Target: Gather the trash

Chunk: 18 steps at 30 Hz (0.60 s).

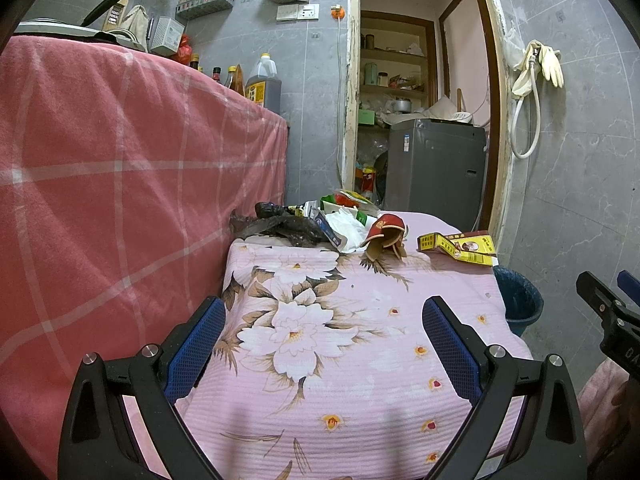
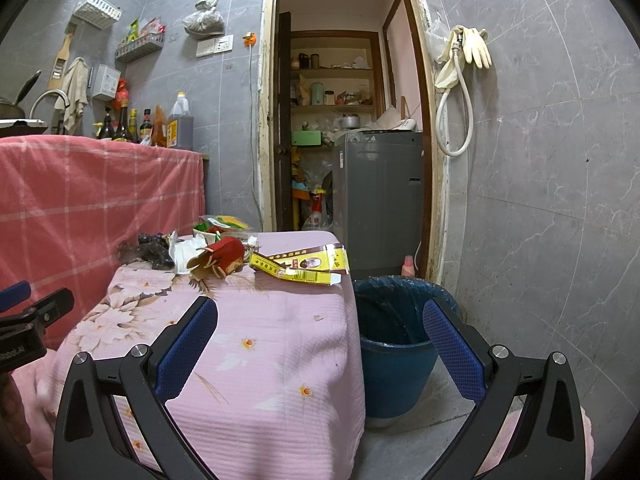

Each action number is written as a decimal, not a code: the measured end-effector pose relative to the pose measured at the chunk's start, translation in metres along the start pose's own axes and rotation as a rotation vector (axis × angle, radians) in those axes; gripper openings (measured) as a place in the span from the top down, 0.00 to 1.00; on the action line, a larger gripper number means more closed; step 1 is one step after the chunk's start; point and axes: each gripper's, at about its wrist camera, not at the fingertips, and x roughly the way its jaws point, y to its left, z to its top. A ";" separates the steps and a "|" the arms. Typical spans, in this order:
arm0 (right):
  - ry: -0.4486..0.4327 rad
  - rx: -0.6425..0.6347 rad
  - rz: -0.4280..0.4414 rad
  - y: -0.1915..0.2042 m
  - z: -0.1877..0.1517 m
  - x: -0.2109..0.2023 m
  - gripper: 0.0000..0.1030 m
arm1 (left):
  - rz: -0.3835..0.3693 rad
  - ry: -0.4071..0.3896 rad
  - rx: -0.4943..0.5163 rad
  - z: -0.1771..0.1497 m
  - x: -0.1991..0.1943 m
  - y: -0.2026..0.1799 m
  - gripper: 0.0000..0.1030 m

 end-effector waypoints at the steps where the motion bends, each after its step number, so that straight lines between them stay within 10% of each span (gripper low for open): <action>1: 0.000 0.000 0.000 0.000 0.000 0.000 0.00 | 0.000 0.000 0.000 0.000 0.000 0.000 0.06; 18: 0.003 -0.012 0.017 0.007 0.009 0.010 0.00 | 0.014 0.001 0.003 0.006 0.016 -0.004 0.06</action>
